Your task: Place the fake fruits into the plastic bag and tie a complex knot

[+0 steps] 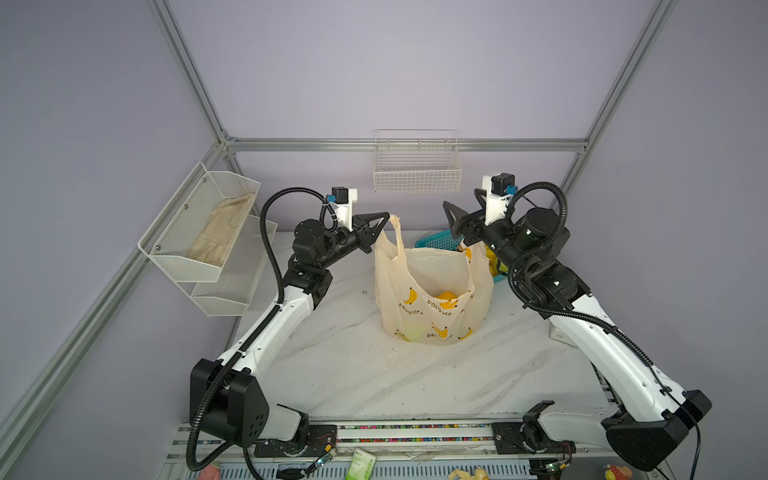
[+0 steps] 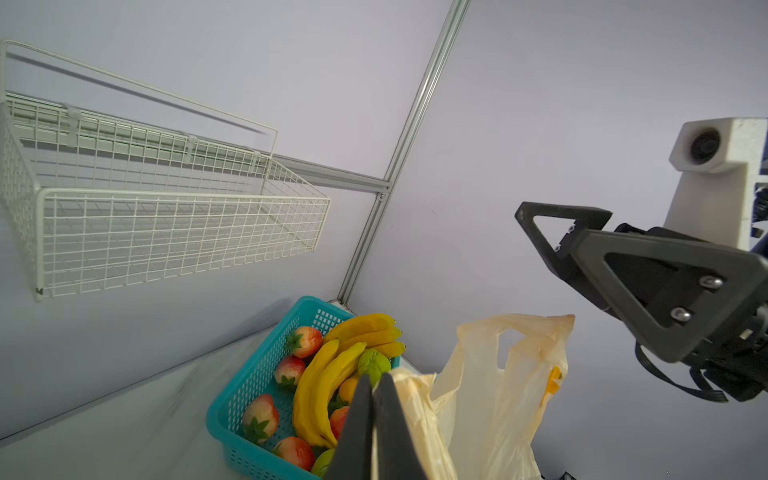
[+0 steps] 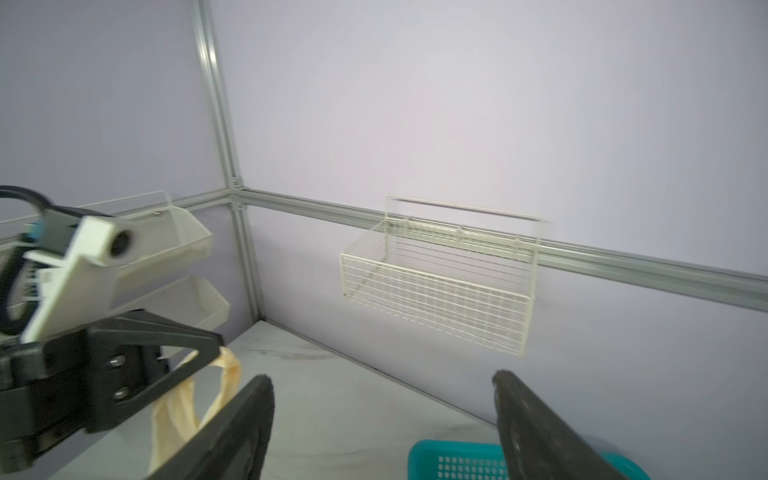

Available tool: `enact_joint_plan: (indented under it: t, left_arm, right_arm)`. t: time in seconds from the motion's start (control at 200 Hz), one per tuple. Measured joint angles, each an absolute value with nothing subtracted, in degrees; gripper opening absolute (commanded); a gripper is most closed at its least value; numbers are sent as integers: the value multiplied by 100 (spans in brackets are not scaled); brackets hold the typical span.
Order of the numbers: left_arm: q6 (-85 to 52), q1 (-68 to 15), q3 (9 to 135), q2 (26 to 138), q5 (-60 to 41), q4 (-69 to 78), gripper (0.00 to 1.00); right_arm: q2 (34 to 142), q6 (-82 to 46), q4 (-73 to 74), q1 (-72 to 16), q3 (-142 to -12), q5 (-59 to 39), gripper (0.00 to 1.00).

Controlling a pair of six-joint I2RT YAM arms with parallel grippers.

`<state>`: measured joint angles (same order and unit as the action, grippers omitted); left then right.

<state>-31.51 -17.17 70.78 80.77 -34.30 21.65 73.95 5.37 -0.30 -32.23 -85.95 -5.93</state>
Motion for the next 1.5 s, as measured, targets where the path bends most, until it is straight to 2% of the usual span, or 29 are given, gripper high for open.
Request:
enact_joint_plan:
  t: [0.235,0.47,0.735,0.815,0.855,0.95,1.04,1.28,1.5]
  left_arm:
    - [-3148,-1717,7078,8077,-3454,2158,0]
    - [-3146,-1717,7078,8077,-3474,2147,0]
    - [-3129,-1717,7078,8077,-3470,2126,0]
    - [-3087,-1717,7078,8077,-3461,2110,0]
    - [-3044,-1719,7078,8077,-3448,2084,7]
    - [-2906,-1723,7078,8064,-3354,2001,34]
    - [-2692,-1723,6884,7874,-3157,2008,50]
    - [-1599,-2198,5881,6700,-2436,1970,77]
    - [-263,-2825,5749,6342,-1879,1780,88]
  right_arm:
    - [8672,176,-558,-3291,-9870,-2329,64]
    - [9653,-10,-1238,-3306,-10252,-3179,46]
    - [9786,-255,-1199,-3306,-10219,-3656,8]
    - [9721,-342,-1118,-3306,-10099,-3691,1]
    - [9675,-360,-1087,-3306,-10040,-3688,0]
    - [9520,-482,-1004,-3306,-9854,-3660,0]
    - [9266,-698,-913,-3306,-9644,-3586,0]
    - [8547,-1275,-639,-3306,-9413,-3533,0]
    - [8423,-1608,-637,-3306,-9411,-3509,0]
